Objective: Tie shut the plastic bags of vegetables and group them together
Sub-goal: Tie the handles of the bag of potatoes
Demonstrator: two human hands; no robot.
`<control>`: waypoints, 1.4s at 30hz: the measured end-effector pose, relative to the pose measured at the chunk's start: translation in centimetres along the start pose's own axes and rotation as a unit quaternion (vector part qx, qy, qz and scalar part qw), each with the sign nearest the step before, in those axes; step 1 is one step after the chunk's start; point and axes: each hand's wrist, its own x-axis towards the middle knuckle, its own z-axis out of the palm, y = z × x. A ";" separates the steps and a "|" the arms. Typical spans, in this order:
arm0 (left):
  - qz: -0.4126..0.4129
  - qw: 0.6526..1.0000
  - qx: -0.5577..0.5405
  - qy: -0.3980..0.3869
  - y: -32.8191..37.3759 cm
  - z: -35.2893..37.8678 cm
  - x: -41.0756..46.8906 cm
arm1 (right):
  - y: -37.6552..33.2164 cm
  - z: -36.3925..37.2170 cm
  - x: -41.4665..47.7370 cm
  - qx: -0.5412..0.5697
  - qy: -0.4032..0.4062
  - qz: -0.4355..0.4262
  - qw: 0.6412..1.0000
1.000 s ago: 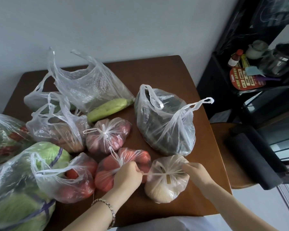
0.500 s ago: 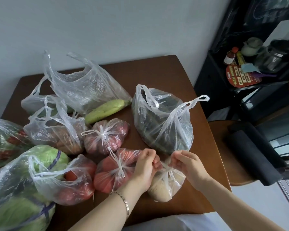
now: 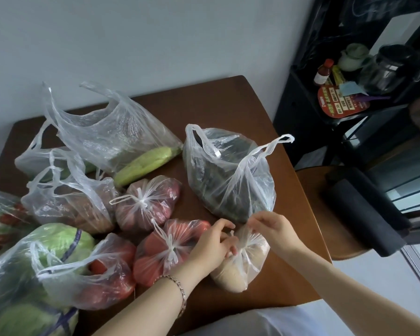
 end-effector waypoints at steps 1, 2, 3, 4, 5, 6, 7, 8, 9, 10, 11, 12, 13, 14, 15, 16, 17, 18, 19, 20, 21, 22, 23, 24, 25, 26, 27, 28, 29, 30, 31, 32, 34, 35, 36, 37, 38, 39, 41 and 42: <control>-0.013 1.000 -0.005 -0.007 -0.3 0.2 0.1 | -0.4 -0.1 0.2 -0.011 -0.007 -0.013 1.000; -0.021 1.000 -0.007 -0.017 -0.5 0.4 0.0 | -0.8 0.0 0.3 -0.025 -0.022 -0.025 0.999; -0.018 1.000 -0.012 -0.020 -0.5 0.8 -0.2 | -1.1 0.3 0.4 -0.041 -0.037 -0.034 0.998; -0.012 1.000 -0.022 -0.018 -0.4 1.1 -0.4 | -1.3 0.7 0.4 -0.053 -0.046 -0.039 0.997; -0.006 0.999 -0.030 -0.008 -0.3 1.3 -0.5 | -1.3 1.0 0.5 -0.058 -0.043 -0.040 0.997; -0.006 0.999 -0.039 0.005 -0.2 1.5 -0.6 | -1.3 1.3 0.5 -0.055 -0.032 -0.037 0.997; -0.013 0.999 -0.048 0.017 -0.1 1.6 -0.7 | -1.2 1.5 0.6 -0.047 -0.016 -0.031 0.998; -0.021 0.997 -0.063 0.029 -0.1 1.6 -0.6 | -1.1 1.6 0.7 -0.029 0.000 -0.020 0.999; -0.027 0.995 -0.083 0.039 0.0 1.5 -0.6 | -0.9 1.6 0.8 -0.008 0.008 -0.005 1.000; -0.029 0.993 -0.100 0.050 0.1 1.4 -0.5 | -0.7 1.6 0.8 0.007 0.004 0.015 1.000; -0.029 0.992 -0.106 0.059 0.0 1.3 -0.4 | -0.4 1.5 0.7 0.004 -0.018 0.034 0.999; -0.025 0.992 -0.106 0.064 -0.1 1.3 -0.4 | -0.2 1.5 0.5 -0.021 -0.057 0.043 0.997; -0.020 0.992 -0.105 0.069 -0.2 1.3 -0.3 | 0.0 1.6 0.3 -0.062 -0.102 0.037 0.992; -0.015 0.992 -0.106 0.074 -0.3 1.3 -0.4 | 0.1 1.8 0.1 -0.100 -0.139 0.020 0.985; -0.011 0.991 -0.106 0.081 -0.4 1.4 -0.4 | 0.2 2.0 0.0 -0.128 -0.158 0.000 0.979; -0.010 0.990 -0.105 0.090 -0.5 1.5 -0.4 | 0.2 2.1 -0.1 -0.138 -0.162 -0.013 0.977; -0.007 0.989 -0.106 0.099 -0.6 1.6 -0.5 | 0.1 2.3 -0.1 -0.134 -0.158 -0.014 0.978; -0.005 0.989 -0.106 0.107 -0.8 1.7 -0.6 | 0.0 2.4 0.1 -0.124 -0.153 -0.010 0.980; -0.004 0.988 -0.106 0.114 -1.0 1.7 -0.7 | -0.1 2.5 0.2 -0.111 -0.149 -0.001 0.983; -0.005 0.987 -0.107 0.119 -1.1 1.6 -0.9 | -0.1 2.7 0.3 -0.094 -0.150 0.006 0.984; -0.005 0.986 -0.109 0.123 -1.2 1.5 -1.1 | 0.0 2.9 0.4 -0.082 -0.153 0.010 0.985; -0.003 0.986 -0.109 0.127 -1.2 1.4 -1.3 | 0.1 3.1 0.5 -0.077 -0.155 0.014 0.985; 0.004 0.985 -0.101 0.137 -1.3 1.2 -1.5 | 0.2 3.5 0.6 -0.085 -0.151 0.019 0.985; 0.014 0.983 -0.090 0.157 -1.2 0.9 -1.7 | 0.4 3.8 0.7 -0.095 -0.141 0.023 0.985; 0.028 0.979 -0.085 0.185 -1.0 0.5 -1.7 | 0.5 4.0 0.7 -0.103 -0.128 0.028 0.986; 0.042 0.971 -0.097 0.215 -0.7 0.0 -1.9 | 0.6 4.3 0.8 -0.103 -0.115 0.034 0.988; 0.055 0.962 -0.126 0.236 -0.4 -0.5 -2.0 | 0.6 4.4 0.8 -0.100 -0.104 0.038 0.989; 0.066 0.956 -0.150 0.244 0.1 -0.9 -2.0 | 0.5 4.5 0.8 -0.100 -0.100 0.034 0.989; 0.079 0.954 -0.160 0.241 0.6 -1.2 -2.0 | 0.3 4.5 0.7 -0.108 -0.106 0.024 0.988; 0.088 0.958 -0.149 0.230 1.1 -1.3 -1.9 | 0.2 4.5 0.6 -0.124 -0.123 0.008 0.985; 0.092 0.963 -0.137 0.214 1.5 -1.2 -1.7 | 0.1 4.6 0.6 -0.145 -0.146 -0.008 0.979; 0.090 0.968 -0.127 0.198 2.0 -1.1 -1.4 | 0.0 4.6 0.5 -0.166 -0.167 -0.020 0.972; 0.079 0.973 -0.119 0.181 2.6 -0.6 -0.6 | -0.1 4.4 0.3 -0.196 -0.204 -0.015 0.959; 0.072 0.974 -0.116 0.178 2.8 -0.4 -0.2 | -0.1 4.2 0.1 -0.203 -0.216 -0.012 0.955; 0.066 0.975 -0.113 0.178 2.9 -0.2 0.1 | -0.2 4.0 -0.1 -0.207 -0.222 -0.013 0.953; 0.059 0.975 -0.116 0.181 3.0 0.0 0.4 | -0.2 3.8 -0.3 -0.209 -0.222 -0.012 0.952; 0.053 0.974 -0.120 0.184 3.0 0.2 0.6 | -0.1 3.7 -0.5 -0.204 -0.217 -0.005 0.954; 0.047 0.975 -0.115 0.186 2.9 0.3 0.6 | 0.0 3.6 -0.5 -0.186 -0.205 0.010 0.961; 0.036 0.979 -0.067 0.191 2.2 0.4 0.5 | 0.2 3.5 -0.6 -0.131 -0.166 0.049 0.976; 0.034 0.980 -0.032 0.194 1.7 0.4 0.2 | 0.2 3.5 -0.6 -0.107 -0.152 0.065 0.981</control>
